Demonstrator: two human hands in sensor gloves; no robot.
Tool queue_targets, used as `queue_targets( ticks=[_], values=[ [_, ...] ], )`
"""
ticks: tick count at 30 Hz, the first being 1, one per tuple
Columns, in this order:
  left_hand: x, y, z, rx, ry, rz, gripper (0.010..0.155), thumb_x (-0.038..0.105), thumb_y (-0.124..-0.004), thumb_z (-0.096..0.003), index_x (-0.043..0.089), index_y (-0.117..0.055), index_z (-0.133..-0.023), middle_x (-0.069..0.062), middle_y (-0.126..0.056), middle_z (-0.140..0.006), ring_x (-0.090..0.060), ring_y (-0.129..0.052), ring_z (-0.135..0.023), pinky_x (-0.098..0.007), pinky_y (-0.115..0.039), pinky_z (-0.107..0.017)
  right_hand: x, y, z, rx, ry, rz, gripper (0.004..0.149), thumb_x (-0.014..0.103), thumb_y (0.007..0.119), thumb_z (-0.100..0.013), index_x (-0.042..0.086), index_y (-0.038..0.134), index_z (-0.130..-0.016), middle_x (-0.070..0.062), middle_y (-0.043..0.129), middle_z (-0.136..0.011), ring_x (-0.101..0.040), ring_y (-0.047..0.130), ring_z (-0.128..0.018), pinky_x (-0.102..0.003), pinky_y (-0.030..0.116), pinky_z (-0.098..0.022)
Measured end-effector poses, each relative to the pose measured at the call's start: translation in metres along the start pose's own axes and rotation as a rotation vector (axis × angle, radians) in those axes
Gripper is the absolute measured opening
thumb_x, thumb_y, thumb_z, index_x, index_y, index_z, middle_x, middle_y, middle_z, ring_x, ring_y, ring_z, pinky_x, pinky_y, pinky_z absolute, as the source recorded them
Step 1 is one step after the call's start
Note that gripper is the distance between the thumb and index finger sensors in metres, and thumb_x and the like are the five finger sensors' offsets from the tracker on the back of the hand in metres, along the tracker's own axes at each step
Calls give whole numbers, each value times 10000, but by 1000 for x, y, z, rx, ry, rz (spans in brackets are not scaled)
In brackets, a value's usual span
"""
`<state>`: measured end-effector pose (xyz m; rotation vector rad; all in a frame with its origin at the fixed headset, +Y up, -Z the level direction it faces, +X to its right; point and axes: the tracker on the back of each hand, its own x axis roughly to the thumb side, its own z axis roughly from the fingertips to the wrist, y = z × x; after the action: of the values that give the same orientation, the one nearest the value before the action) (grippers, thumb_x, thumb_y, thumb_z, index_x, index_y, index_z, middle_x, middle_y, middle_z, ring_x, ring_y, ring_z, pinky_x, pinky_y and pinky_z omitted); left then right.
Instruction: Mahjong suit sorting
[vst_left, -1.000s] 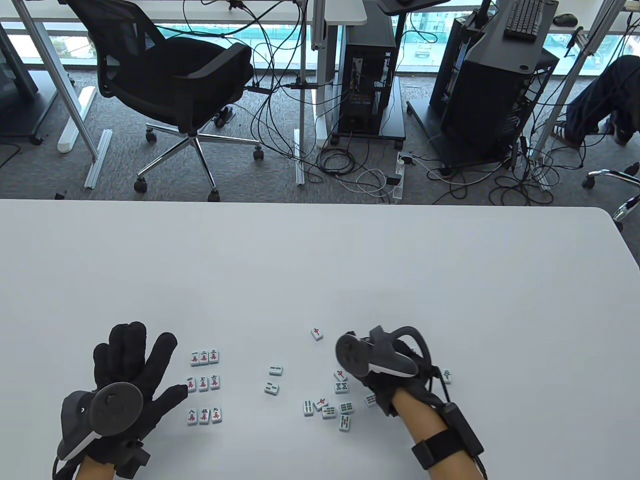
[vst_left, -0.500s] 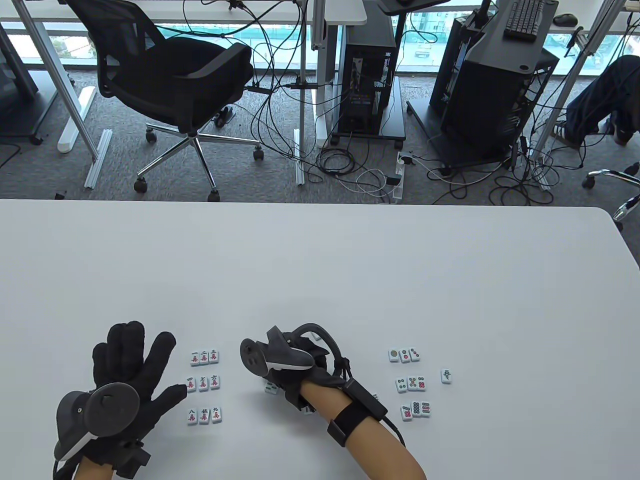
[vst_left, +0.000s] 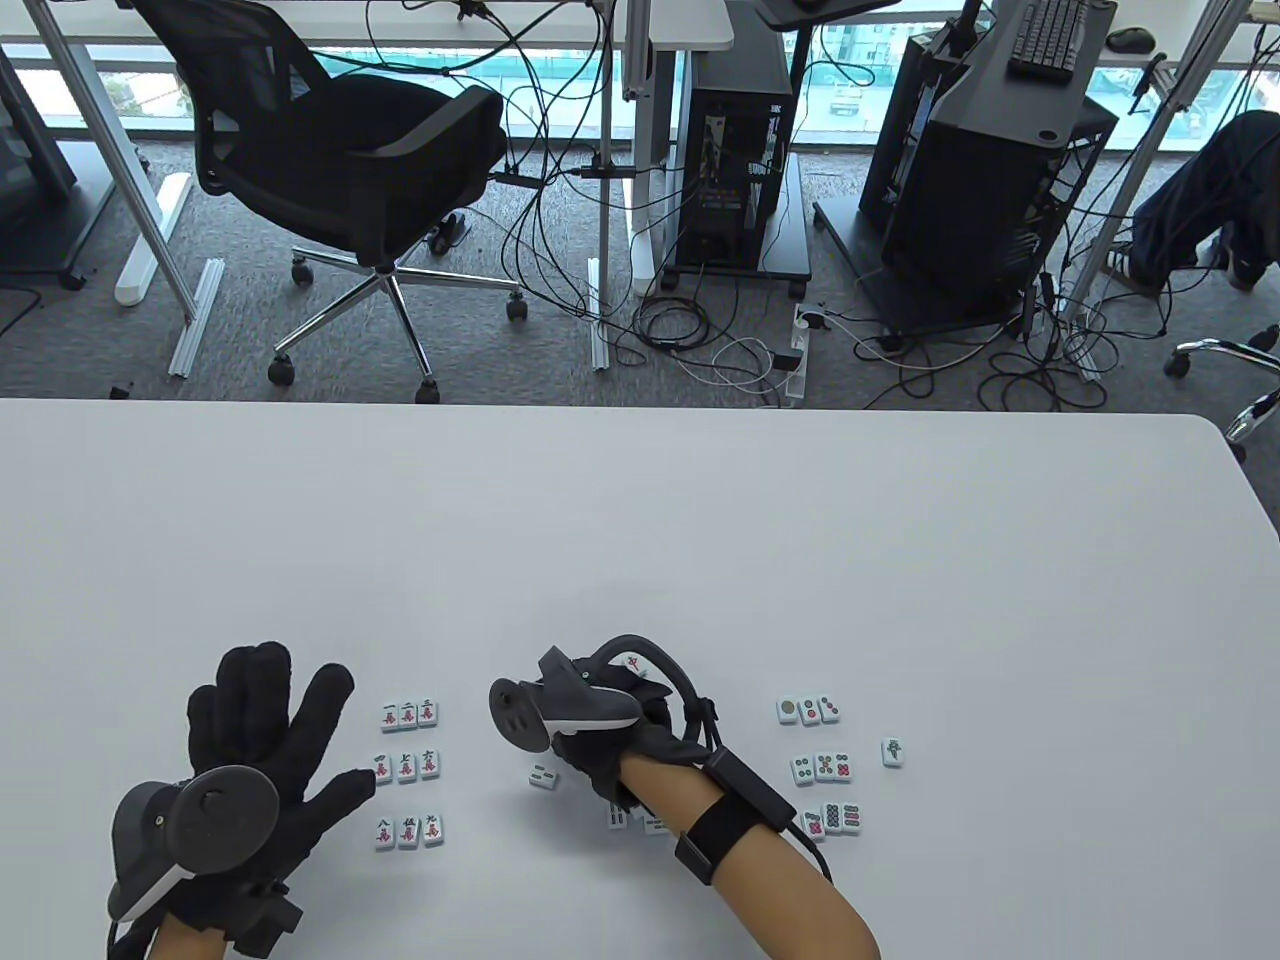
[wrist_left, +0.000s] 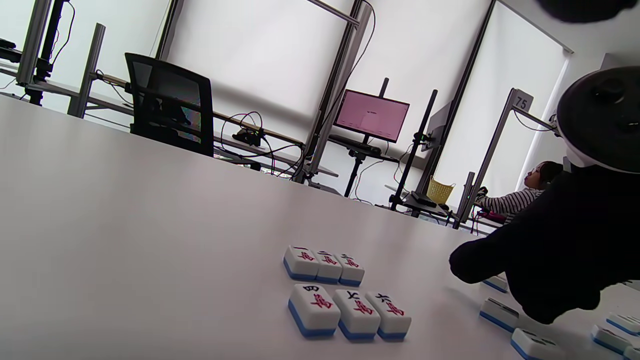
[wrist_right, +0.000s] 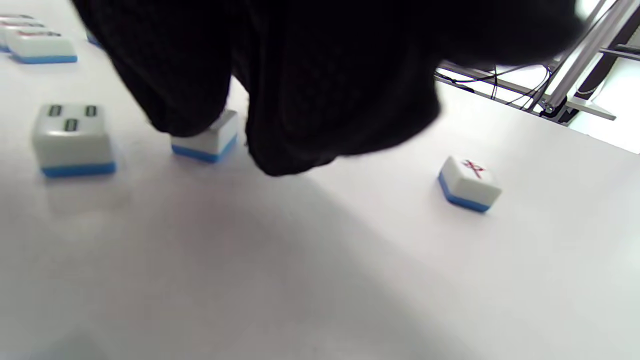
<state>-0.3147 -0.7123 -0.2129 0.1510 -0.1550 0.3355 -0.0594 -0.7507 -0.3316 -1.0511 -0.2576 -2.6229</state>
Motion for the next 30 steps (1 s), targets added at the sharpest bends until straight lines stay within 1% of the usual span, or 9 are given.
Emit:
queue_targets(
  ticks=[2, 5, 10, 13, 16, 20, 23, 27, 30],
  values=[
    [0, 0, 0, -2, 0, -2, 847, 762, -614, -389, 505, -175, -1067, 160, 166, -1079, -155, 170, -1073, -544, 8, -767, 6, 3, -2, 0, -21, 52, 659, 357, 865, -389, 220, 635, -992, -34, 974, -570, -176, 943, -256, -279, 839, -174],
    [0, 1, 0, -3, 2, -4, 847, 763, -614, -389, 507, -175, -1067, 160, 167, -1079, -155, 171, -1073, -544, 8, -766, 11, 9, -6, 17, -32, 62, 614, 346, 859, -397, 218, 670, -967, -36, 971, -552, -176, 938, -246, -280, 835, -165],
    [1, 1, 0, -5, 1, -4, 848, 763, -613, -389, 506, -175, -1068, 162, 167, -1078, -153, 172, -1073, -544, 10, -766, 14, 11, -6, -40, -52, 53, 565, 324, 859, -388, 139, 732, -906, -39, 975, -489, -157, 927, -190, -269, 827, -126],
    [1, 1, 0, -5, 0, -7, 847, 763, -614, -389, 507, -175, -1067, 161, 168, -1078, -154, 174, -1072, -544, 11, -766, 13, 12, -6, -50, -57, 42, 562, 329, 860, -385, 129, 741, -897, -37, 975, -476, -150, 925, -179, -265, 826, -117],
    [1, 2, 0, 0, 0, -6, 848, 762, -614, -388, 507, -175, -1067, 161, 168, -1078, -153, 175, -1071, -544, 12, -766, 7, 9, 0, -108, -57, 46, 562, 332, 865, -378, 124, 755, -888, -30, 982, -462, -143, 926, -164, -260, 826, -105],
    [0, 3, 1, 7, 5, 0, 847, 763, -614, -389, 507, -175, -1067, 162, 170, -1077, -152, 178, -1070, -543, 15, -764, -18, -8, 23, -219, 0, 35, 578, 339, 865, -372, 121, 748, -894, -15, 987, -454, -134, 928, -160, -253, 829, -103],
    [-1, 5, 1, 15, 7, 4, 847, 762, -615, -389, 508, -175, -1066, 162, 170, -1077, -152, 181, -1069, -543, 18, -763, -55, -24, 55, -280, 101, 19, 582, 338, 864, -373, 118, 743, -899, -17, 985, -467, -139, 932, -174, -257, 833, -114],
    [-1, 5, 2, 20, 6, 3, 847, 763, -612, -390, 505, -173, -1067, 162, 172, -1076, -151, 181, -1068, -541, 20, -762, -103, -31, 99, -304, 234, 3, 584, 329, 861, -380, 113, 735, -907, -21, 983, -486, -145, 936, -189, -260, 837, -127],
    [-1, 5, 2, 19, 6, 3, 848, 762, -614, -389, 506, -173, -1067, 162, 172, -1076, -152, 183, -1067, -542, 20, -762, -140, -23, 138, -271, 345, 36, 585, 325, 858, -383, 111, 730, -912, -25, 981, -497, -146, 939, -199, -260, 841, -134]
  ],
)
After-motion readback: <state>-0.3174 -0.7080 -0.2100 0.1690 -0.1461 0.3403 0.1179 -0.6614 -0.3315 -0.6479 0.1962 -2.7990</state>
